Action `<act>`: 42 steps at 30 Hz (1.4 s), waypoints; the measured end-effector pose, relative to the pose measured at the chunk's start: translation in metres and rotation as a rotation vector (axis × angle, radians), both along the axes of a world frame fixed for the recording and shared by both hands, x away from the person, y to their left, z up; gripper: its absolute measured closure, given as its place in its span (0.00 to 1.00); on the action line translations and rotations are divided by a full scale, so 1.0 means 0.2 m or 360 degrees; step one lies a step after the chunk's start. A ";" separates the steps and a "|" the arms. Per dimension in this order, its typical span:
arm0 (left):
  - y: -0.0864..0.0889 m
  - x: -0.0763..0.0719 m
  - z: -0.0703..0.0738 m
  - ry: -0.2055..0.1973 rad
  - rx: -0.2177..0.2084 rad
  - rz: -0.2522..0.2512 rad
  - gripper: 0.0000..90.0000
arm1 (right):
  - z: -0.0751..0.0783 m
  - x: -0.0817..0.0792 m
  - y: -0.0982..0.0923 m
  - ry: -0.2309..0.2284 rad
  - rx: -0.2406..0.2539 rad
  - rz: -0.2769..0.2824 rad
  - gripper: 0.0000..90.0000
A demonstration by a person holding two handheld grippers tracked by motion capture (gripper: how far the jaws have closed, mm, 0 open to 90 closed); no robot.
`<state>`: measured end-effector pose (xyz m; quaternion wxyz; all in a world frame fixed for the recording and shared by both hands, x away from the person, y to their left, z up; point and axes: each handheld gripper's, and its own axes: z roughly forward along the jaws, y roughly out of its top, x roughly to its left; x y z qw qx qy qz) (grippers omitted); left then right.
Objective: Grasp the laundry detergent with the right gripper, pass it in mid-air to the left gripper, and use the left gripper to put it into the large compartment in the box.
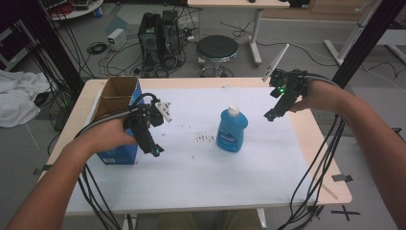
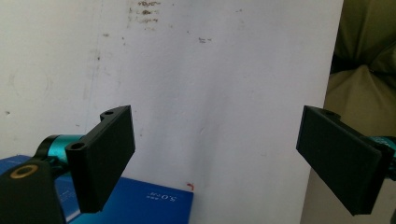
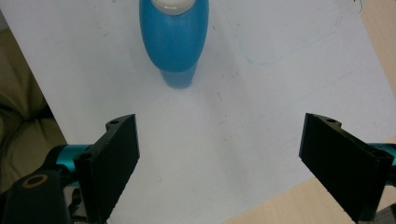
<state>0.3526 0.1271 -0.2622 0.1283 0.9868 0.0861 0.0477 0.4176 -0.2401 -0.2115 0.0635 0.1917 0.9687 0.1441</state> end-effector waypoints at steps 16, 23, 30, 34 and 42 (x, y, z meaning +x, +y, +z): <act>-0.02 0.02 -0.03 0.0014 0.0017 -0.0012 0.13 | -0.15 -0.05 -0.06 0.0077 0.0173 -0.0109 0.13; -0.02 0.02 -0.03 0.0004 0.0042 -0.0013 0.13 | -0.23 -0.07 -0.06 0.0073 0.0267 -0.0117 0.13; -0.01 0.02 -0.05 0.0015 0.0030 -0.0008 0.13 | -0.33 -0.08 -0.07 0.0075 0.0378 -0.0133 0.13; -0.01 0.02 -0.06 0.0016 0.0017 0.0002 0.13 | -0.37 -0.08 -0.08 0.0073 0.0421 -0.0142 0.13; -0.01 0.03 -0.07 0.0024 0.0039 -0.0009 0.13 | -0.44 -0.09 -0.10 0.0047 0.0529 -0.0153 0.13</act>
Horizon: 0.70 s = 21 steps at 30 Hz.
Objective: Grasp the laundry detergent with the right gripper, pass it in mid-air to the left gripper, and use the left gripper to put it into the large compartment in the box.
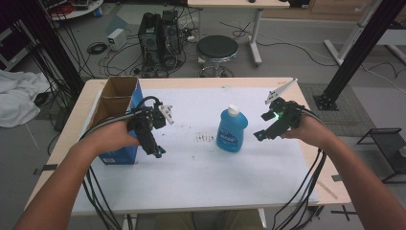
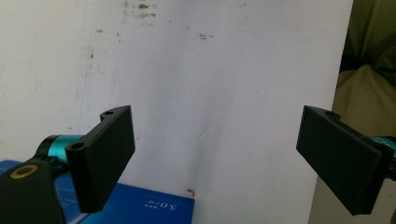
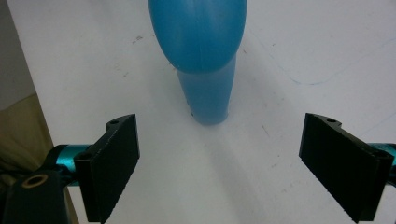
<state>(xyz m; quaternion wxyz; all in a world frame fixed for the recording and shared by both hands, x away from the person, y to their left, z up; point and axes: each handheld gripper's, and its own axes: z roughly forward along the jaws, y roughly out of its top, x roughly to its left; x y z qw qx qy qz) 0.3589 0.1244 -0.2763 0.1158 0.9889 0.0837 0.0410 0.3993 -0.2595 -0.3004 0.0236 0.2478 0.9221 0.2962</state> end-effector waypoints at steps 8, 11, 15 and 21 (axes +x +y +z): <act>0.00 0.00 0.00 -0.0009 -0.0016 0.0001 0.13 | -0.07 -0.01 -0.01 -0.0064 0.0105 0.0001 0.13; 0.00 0.00 0.00 0.0001 -0.0007 0.0002 0.13 | -0.10 -0.01 -0.02 -0.0081 0.0136 -0.0001 0.13; 0.00 0.00 -0.01 -0.0010 -0.0002 0.0000 0.13 | -0.14 -0.02 -0.02 -0.0088 0.0183 -0.0005 0.13; 0.01 0.01 -0.01 -0.0001 0.0005 0.0007 0.13 | -0.17 -0.02 -0.02 -0.0125 0.0252 0.0000 0.13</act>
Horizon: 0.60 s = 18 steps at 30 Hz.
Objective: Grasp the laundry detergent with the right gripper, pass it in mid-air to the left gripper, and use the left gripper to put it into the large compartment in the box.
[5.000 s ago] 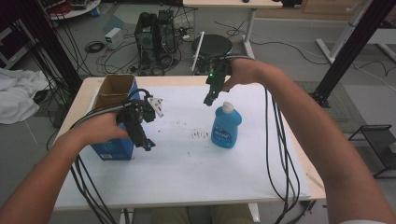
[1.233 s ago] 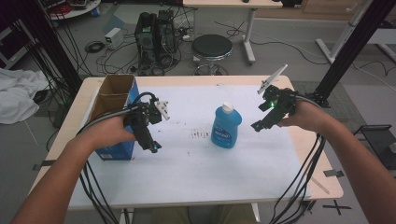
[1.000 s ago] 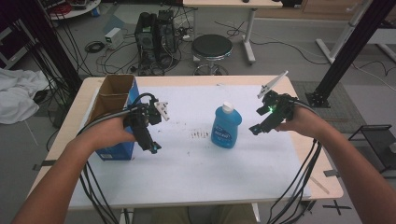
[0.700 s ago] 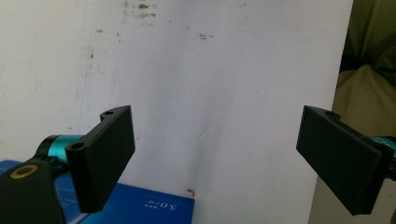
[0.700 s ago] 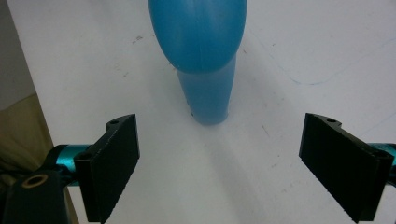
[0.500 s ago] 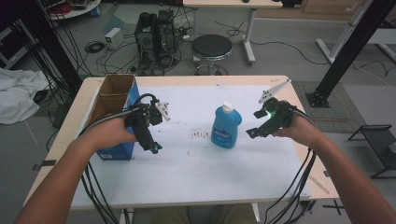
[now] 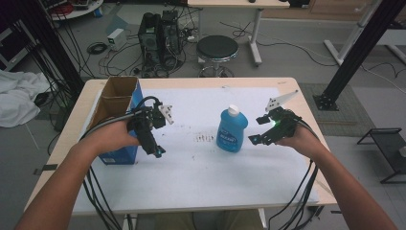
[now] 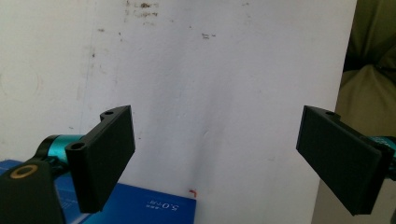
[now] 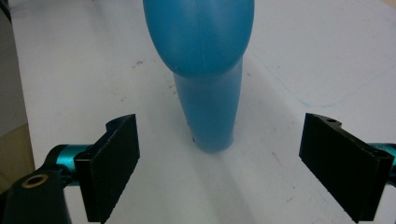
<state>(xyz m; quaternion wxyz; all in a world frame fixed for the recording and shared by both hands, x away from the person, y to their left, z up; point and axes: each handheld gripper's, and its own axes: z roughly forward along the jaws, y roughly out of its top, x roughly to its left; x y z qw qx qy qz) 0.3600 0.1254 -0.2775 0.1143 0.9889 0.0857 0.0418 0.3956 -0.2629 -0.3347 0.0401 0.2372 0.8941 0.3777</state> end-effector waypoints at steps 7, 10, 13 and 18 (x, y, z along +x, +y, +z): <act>0.00 0.00 -0.01 0.0000 -0.0021 0.0009 0.13 | -0.04 0.00 0.01 -0.0066 0.0057 0.0032 0.13; 0.00 0.00 -0.01 -0.0003 -0.0003 0.0007 0.13 | -0.05 0.01 0.02 -0.0079 0.0088 0.0051 0.13; 0.01 0.01 -0.01 -0.0009 -0.0017 0.0002 0.13 | -0.06 0.01 0.03 -0.0070 0.0099 0.0032 0.13; 0.01 0.01 -0.01 -0.0006 -0.0026 0.0009 0.13 | -0.08 0.02 0.04 -0.0094 0.0131 0.0044 0.13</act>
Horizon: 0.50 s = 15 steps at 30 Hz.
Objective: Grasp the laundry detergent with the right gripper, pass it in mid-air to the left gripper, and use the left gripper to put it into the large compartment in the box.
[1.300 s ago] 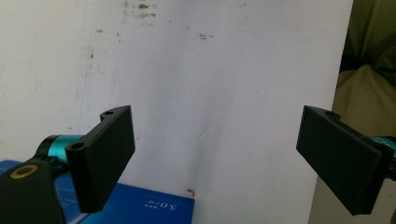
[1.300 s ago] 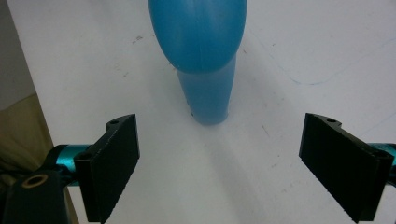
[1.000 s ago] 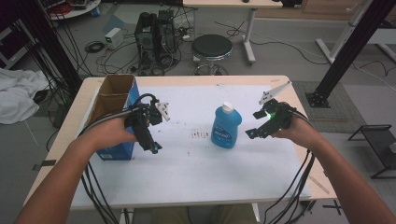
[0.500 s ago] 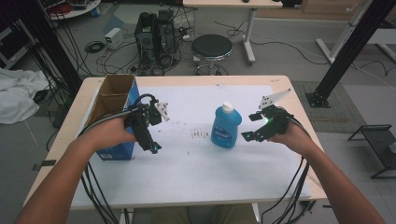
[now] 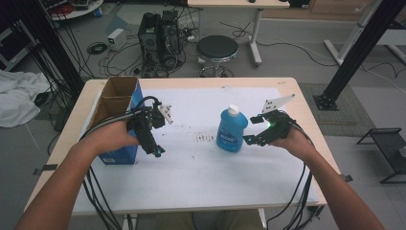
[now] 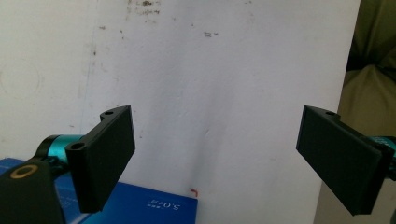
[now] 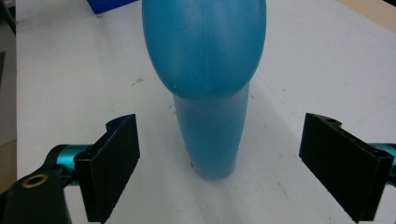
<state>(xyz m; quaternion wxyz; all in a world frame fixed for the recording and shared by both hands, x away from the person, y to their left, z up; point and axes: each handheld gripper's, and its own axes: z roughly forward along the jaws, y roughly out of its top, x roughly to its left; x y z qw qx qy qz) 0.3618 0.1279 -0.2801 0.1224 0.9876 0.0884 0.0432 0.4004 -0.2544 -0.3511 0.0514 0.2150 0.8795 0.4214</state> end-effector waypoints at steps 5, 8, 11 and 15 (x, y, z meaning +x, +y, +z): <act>0.00 0.00 0.01 0.0008 0.0023 0.0003 0.13 | -0.02 0.01 0.02 0.0012 0.0032 0.0009 0.13; 0.00 0.00 0.00 0.0009 0.0016 0.0010 0.13 | -0.04 0.02 0.04 0.0003 0.0049 0.0020 0.13; 0.01 0.00 0.00 0.0001 0.0002 0.0015 0.13 | -0.06 0.03 0.05 -0.0001 0.0059 0.0027 0.13; 0.01 0.00 -0.01 0.0015 -0.0004 0.0022 0.13 | -0.07 0.03 0.07 -0.0010 0.0066 0.0035 0.13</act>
